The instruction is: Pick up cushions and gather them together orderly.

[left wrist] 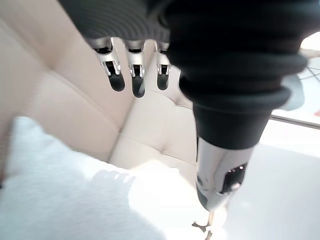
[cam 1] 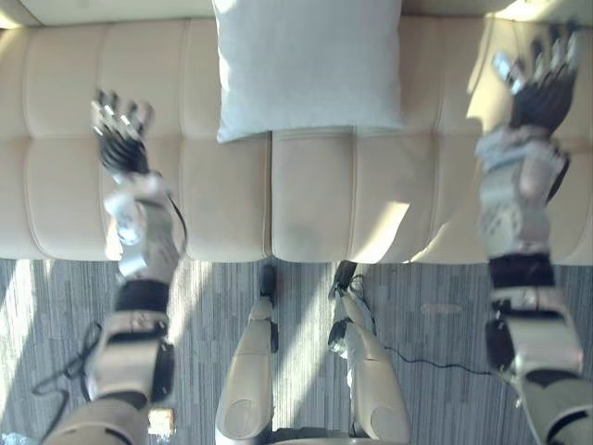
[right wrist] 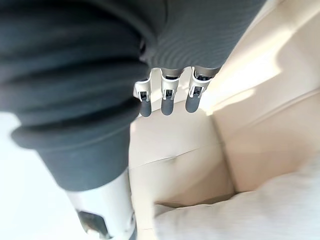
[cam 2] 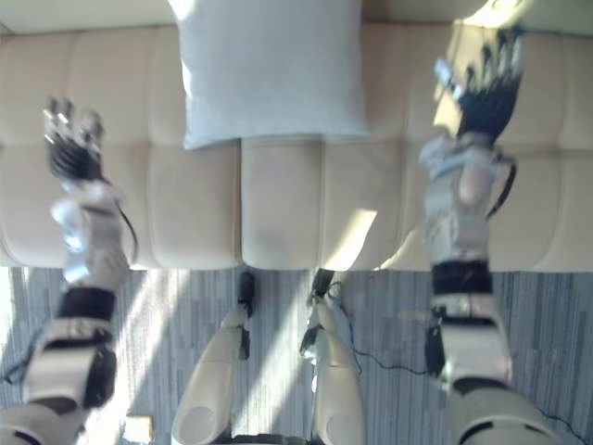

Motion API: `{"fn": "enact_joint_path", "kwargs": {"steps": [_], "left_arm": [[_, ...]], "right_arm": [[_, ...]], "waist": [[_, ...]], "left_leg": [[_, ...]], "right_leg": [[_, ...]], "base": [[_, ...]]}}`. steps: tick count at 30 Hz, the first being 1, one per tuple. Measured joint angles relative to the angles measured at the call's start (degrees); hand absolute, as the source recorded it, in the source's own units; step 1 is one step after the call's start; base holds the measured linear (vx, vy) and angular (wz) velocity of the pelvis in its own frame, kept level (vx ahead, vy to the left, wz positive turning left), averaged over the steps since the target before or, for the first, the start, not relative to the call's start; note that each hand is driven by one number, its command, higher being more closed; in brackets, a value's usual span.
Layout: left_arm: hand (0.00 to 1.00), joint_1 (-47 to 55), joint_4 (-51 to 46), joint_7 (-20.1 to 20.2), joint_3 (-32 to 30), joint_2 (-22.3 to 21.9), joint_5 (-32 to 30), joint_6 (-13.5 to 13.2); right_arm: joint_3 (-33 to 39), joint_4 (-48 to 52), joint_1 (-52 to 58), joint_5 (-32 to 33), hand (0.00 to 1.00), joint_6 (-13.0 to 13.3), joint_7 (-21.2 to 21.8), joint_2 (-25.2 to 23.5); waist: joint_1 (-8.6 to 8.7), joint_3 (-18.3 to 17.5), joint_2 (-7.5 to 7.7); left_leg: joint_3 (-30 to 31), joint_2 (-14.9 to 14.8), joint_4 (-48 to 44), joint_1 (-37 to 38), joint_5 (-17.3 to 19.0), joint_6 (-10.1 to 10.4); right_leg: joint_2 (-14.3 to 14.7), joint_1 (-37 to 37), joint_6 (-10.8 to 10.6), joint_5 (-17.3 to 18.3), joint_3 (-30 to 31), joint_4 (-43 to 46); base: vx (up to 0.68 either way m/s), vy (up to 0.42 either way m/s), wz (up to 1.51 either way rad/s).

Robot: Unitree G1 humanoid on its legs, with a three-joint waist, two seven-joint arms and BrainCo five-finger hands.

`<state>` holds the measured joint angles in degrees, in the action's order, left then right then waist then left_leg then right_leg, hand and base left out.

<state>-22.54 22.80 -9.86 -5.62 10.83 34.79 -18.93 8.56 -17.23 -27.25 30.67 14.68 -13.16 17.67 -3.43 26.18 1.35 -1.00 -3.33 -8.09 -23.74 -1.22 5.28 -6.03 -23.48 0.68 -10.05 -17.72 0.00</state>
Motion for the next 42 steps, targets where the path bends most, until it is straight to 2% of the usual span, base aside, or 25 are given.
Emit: {"fn": "enact_joint_path", "kwargs": {"steps": [3,5,7,8,11,16,19,22,25,26,27,28,29,30,31,32,33,34,35,36,37,39,40,41,42], "left_arm": [[0.0,11.7,0.3,0.8,3.3,-6.5,-5.3,2.6],[0.0,16.2,2.0,1.5,3.6,-8.3,-6.9,3.6],[0.0,21.0,6.4,1.9,3.0,-9.1,-11.3,4.6],[0.0,22.8,9.9,2.4,2.0,-9.7,-12.6,5.4],[0.0,25.7,19.5,2.8,-0.2,-10.2,-15.3,6.6],[0.0,27.8,30.5,3.8,-4.7,-10.8,-21.4,8.7],[0.0,28.2,33.0,4.0,-7.1,-10.5,-23.6,9.4],[0.0,28.9,34.1,4.6,-8.2,-10.0,-25.1,9.9],[0.0,29.0,34.1,4.6,-8.2,-9.8,-25.8,10.1],[0.0,28.8,34.0,4.5,-8.3,-10.0,-25.7,10.4],[0.0,28.6,34.1,4.5,-8.7,-9.9,-25.8,10.4],[0.0,28.1,34.1,4.4,-8.7,-9.8,-25.8,10.5],[0.0,27.9,33.5,4.2,-8.8,-9.6,-25.8,10.5],[0.0,27.9,32.9,4.0,-9.2,-9.0,-25.8,10.5],[0.0,27.7,32.5,3.9,-9.4,-8.6,-25.8,10.6],[0.0,26.4,32.3,3.9,-10.8,-9.0,-25.8,10.7],[0.0,26.6,32.2,3.9,-11.3,-10.1,-25.7,10.7],[0.0,26.7,31.9,3.8,-11.1,-11.2,-25.7,10.6],[0.0,26.1,30.6,3.7,-11.1,-11.1,-25.7,10.5],[0.0,25.1,30.2,3.3,-10.9,-10.8,-25.6,10.5],[0.0,24.0,30.0,3.0,-9.4,-11.0,-25.6,10.5],[0.0,23.1,30.0,2.8,-7.6,-12.8,-25.7,10.5],[0.0,22.9,30.0,2.8,-5.9,-13.4,-25.7,10.5],[0.0,22.7,30.0,2.8,-4.3,-13.1,-25.8,10.6],[0.0,22.8,30.0,2.8,-3.4,-13.0,-25.8,10.5]], "right_arm": [[0.3,0.6,15.7,-4.4,0.0,-0.8,2.2,-9.0],[0.7,0.2,22.3,-6.1,0.0,-1.2,2.7,-12.3],[2.1,-2.8,28.8,-7.9,0.0,-1.5,3.7,-15.5],[2.6,-6.0,31.4,-8.2,0.0,-1.8,3.8,-16.2],[4.1,-14.9,36.3,-8.3,0.0,-2.5,4.4,-17.3],[7.4,-28.5,37.4,-10.4,0.0,-5.4,6.4,-17.9],[9.9,-32.3,37.3,-10.3,0.0,-6.5,7.1,-18.3],[11.7,-33.7,37.3,-10.3,0.0,-7.4,7.5,-18.7],[11.5,-33.8,35.8,-10.4,0.0,-7.6,7.5,-19.2],[11.3,-33.8,34.5,-10.5,0.0,-7.7,7.5,-19.5],[11.2,-33.9,33.6,-10.5,0.0,-8.1,7.5,-19.9],[10.8,-33.9,33.5,-10.5,0.0,-8.4,7.6,-20.1],[10.6,-34.2,33.5,-10.5,0.0,-8.5,7.5,-20.2],[10.3,-34.6,33.5,-10.5,0.0,-8.6,7.5,-20.4],[10.3,-35.1,33.0,-10.5,0.0,-8.5,7.5,-20.5],[10.1,-35.5,30.7,-10.5,0.0,-8.6,7.5,-20.5],[10.2,-35.5,29.2,-10.5,0.0,-8.4,7.1,-19.7],[10.2,-35.3,28.5,-10.5,0.0,-8.2,6.9,-18.8],[9.6,-35.6,27.0,-10.4,0.0,-8.2,6.3,-18.3],[8.8,-35.5,25.6,-10.5,0.0,-8.3,6.1,-18.4],[8.3,-35.1,24.7,-10.5,0.0,-8.3,5.5,-18.4],[6.6,-35.1,22.6,-10.5,0.0,-8.0,5.3,-17.0],[6.6,-35.1,22.5,-10.5,0.0,-7.9,5.1,-16.6],[6.7,-35.3,22.7,-10.5,0.0,-8.0,4.5,-16.8],[6.9,-35.2,23.7,-10.6,0.0,-8.0,4.1,-17.1]], "waist": [[0.02,-2.2,0.01],[0.07,-4.5,-0.07],[0.11,-7.5,-0.16],[0.19,-10.2,-0.3],[0.32,-15.3,-0.84],[0.45,-19.6,-1.55],[0.31,-20.1,-1.42],[0.3,-21.5,-0.67],[0.06,-21.5,-0.2],[0.04,-21.3,-0.61],[0.14,-21.1,-0.64],[0.26,-21.0,-0.2],[0.2,-21.2,0.92],[-0.06,-21.8,2.55],[-0.07,-21.8,3.79],[-0.93,-20.9,3.77],[-2.27,-21.4,2.12],[-2.96,-21.1,0.75],[-3.37,-19.4,1.99],[-3.75,-18.5,2.73],[-4.06,-18.4,2.33],[-4.63,-18.2,-1.39],[-4.58,-17.5,-2.28],[-3.95,-17.4,-2.58],[-3.17,-17.2,-1.38]], "left_leg": [[-0.3,-0.3,-0.1,2.5,1.7,-0.4],[-0.6,-0.6,0.0,3.9,2.2,-0.5],[-1.5,-1.3,0.0,7.1,3.5,-0.5],[-1.7,-1.5,0.1,8.4,4.2,-0.5],[-2.4,-2.1,2.1,12.9,5.1,0.0],[-4.6,-2.4,4.8,18.4,5.1,-0.1],[-5.8,-2.4,5.6,21.6,5.3,0.2],[-7.0,-2.1,5.9,22.9,5.5,0.3],[-9.5,-2.5,4.5,23.6,6.5,-0.2],[-10.5,-3.5,3.6,23.4,6.7,-0.6],[-11.0,-3.7,2.7,22.9,6.8,-0.7],[-10.8,-3.6,1.2,22.1,6.8,-0.8],[-10.2,-3.6,-0.6,21.5,6.8,-0.8],[-9.6,-3.2,-3.0,19.6,6.8,-0.8],[-9.4,-3.0,-5.2,18.1,7.0,-0.7],[-9.9,-4.0,-9.7,15.0,7.8,-0.5],[-8.7,-2.9,-8.4,12.6,8.3,-1.3],[-9.3,-2.2,-4.9,13.3,4.6,-3.5],[-12.2,-1.6,-5.2,13.3,3.9,-3.6],[-12.7,-1.3,-7.3,11.9,3.9,-3.7],[-12.5,-2.2,-9.6,9.0,4.1,-3.4],[-12.1,-5.6,-10.9,5.6,3.7,-1.1],[-11.8,-6.8,-10.3,5.3,2.3,0.1],[-11.7,-6.7,-7.2,6.6,-1.2,0.6],[-11.2,-6.1,-5.1,7.3,-2.8,1.3]], "right_leg": [[0.0,1.9,-0.3,2.5,-0.1,1.5],[0.2,3.0,-0.5,3.3,-0.1,2.0],[0.5,5.7,-0.6,4.6,0.0,2.4],[0.7,6.9,-0.8,5.3,-0.1,2.6],[1.1,10.8,-1.1,7.1,-0.3,2.7],[1.2,14.7,-1.8,8.0,-0.1,1.9],[1.1,17.0,-2.3,8.2,0.8,1.6],[0.9,17.6,-2.3,8.1,2.1,1.9],[0.1,15.2,-3.4,9.2,3.2,8.3],[-0.1,12.8,-3.6,10.7,3.2,13.9],[-1.5,10.0,-2.4,14.3,2.4,23.6],[-3.8,8.0,-3.3,17.6,2.1,34.9],[-6.2,7.8,-4.9,18.9,2.7,43.9],[-8.2,8.3,-5.7,18.3,3.9,47.7],[-8.5,8.7,-7.2,17.7,5.2,46.6],[-6.6,8.9,-6.8,17.3,5.3,45.7],[-4.4,10.7,-7.5,19.4,6.3,41.4],[-3.6,11.4,-7.8,20.8,6.5,40.5],[-5.7,12.6,-7.6,24.2,6.5,41.7],[-6.1,13.9,-7.2,27.7,6.2,38.7],[-5.1,14.7,-4.9,29.8,3.2,33.6],[-0.9,16.7,-4.1,29.5,0.1,25.3],[0.2,17.0,-2.2,28.3,-1.5,24.2],[0.0,17.6,-1.6,28.0,-3.1,24.3],[-0.7,17.7,-1.1,27.8,-4.4,24.1]], "base": [[0.04,0.023,-0.01],[0.06,0.019,-0.07],[0.1,0.016,-0.12],[0.11,0.018,-0.09],[0.12,0.025,-0.02],[0.12,0.037,-0.03],[0.09,0.038,-0.17],[0.08,0.055,-0.2],[0.01,0.035,-0.33],[-0.06,0.015,-0.26],[-0.05,-0.007,0.0],[-0.01,-0.067,0.38],[0.01,-0.155,0.58],[0.02,-0.201,0.48],[-0.05,-0.241,0.12],[-0.19,-0.148,-0.16],[-0.24,-0.079,-0.34],[-0.27,0.051,-0.33],[-0.17,0.02,-0.2],[-0.2,-0.102,-0.08],[-0.2,-0.237,-0.14],[-0.24,-0.238,-0.16],[-0.26,-0.185,0.19],[-0.21,-0.131,0.42],[-0.24,-0.147,0.51]]}}
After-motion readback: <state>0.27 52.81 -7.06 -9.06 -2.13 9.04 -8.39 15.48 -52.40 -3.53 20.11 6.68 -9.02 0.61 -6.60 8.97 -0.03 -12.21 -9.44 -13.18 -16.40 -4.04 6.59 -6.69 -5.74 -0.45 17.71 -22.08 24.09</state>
